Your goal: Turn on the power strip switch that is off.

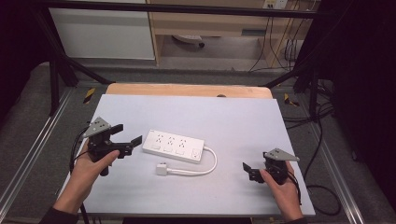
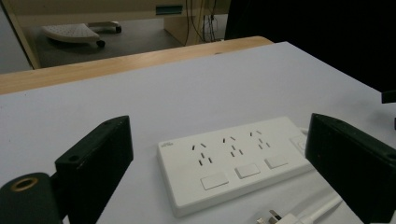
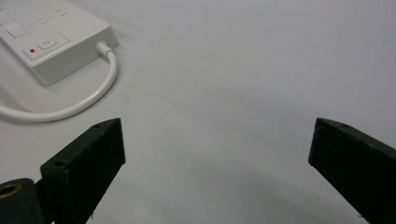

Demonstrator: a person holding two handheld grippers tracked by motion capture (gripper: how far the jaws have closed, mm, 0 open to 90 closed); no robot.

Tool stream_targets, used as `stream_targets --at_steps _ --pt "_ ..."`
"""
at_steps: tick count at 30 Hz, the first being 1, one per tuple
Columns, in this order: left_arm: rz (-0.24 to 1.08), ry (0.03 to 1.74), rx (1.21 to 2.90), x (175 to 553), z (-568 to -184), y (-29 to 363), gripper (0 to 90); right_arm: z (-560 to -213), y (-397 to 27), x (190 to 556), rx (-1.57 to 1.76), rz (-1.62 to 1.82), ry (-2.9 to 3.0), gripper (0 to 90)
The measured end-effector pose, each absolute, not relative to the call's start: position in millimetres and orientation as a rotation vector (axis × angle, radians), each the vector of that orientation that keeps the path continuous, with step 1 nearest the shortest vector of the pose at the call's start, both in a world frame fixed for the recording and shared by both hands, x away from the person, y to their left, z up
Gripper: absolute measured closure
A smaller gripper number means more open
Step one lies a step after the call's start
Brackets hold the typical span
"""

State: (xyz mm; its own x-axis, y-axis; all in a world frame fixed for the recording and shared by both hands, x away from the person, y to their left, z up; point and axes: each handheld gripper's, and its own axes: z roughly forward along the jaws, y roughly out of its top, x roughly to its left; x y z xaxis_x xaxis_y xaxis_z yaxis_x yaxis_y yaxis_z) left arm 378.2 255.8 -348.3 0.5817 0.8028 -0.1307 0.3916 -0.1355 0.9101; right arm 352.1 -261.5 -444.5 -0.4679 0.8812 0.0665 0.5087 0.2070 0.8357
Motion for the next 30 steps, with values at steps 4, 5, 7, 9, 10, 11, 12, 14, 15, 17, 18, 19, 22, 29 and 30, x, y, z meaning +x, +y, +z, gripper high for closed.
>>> stream_targets --at_steps 4,5,7,9,10,11,12,14,15,17,18,19,22,29,30 --pt "0.482 0.983 1.752 382 -347 252 7.8 -444 -262 352 1.291 1.170 2.059 4.2" --pt "0.480 0.982 1.753 383 -346 251 7.8 -444 -262 352 1.294 1.170 2.058 4.2" --pt "0.481 0.979 1.754 384 -345 248 7.8 -444 -262 352 1.303 1.175 2.055 4.2" --pt "0.479 0.976 1.760 386 -345 246 7.8 -444 -262 352 1.304 1.174 2.052 4.3" --pt "0.477 0.976 1.761 387 -345 245 7.8 -444 -262 352 1.302 1.175 2.054 4.4" --pt "0.475 0.977 1.762 387 -345 244 7.8 -444 -262 352 1.300 1.176 2.054 4.4" --pt "0.474 0.975 1.766 389 -345 244 7.8 -444 -262 352 1.301 1.176 2.055 4.4" --pt "0.474 0.977 1.768 391 -345 242 7.8 -444 -262 352 1.305 1.180 2.054 4.4" --pt "0.473 0.979 1.766 392 -345 242 7.7 -444 -262 352 1.307 1.179 2.053 4.4" --pt "0.474 0.986 1.769 395 -346 240 7.7 -444 -263 352 1.302 1.178 2.051 4.3" --pt "0.475 0.988 1.772 396 -347 239 7.7 -444 -263 352 1.303 1.179 2.050 4.3" --pt "0.475 0.989 1.772 396 -347 238 7.7 -444 -263 352 1.301 1.180 2.051 4.4" --pt "0.474 0.989 1.782 398 -348 235 7.8 -444 -263 352 1.297 1.180 2.050 4.3" --pt "0.465 0.983 1.799 403 -351 229 8.4 -443 -263 352 1.297 1.179 2.052 4.3" --pt "0.466 0.983 1.803 403 -351 229 8.4 -443 -263 352 1.295 1.178 2.053 4.3"
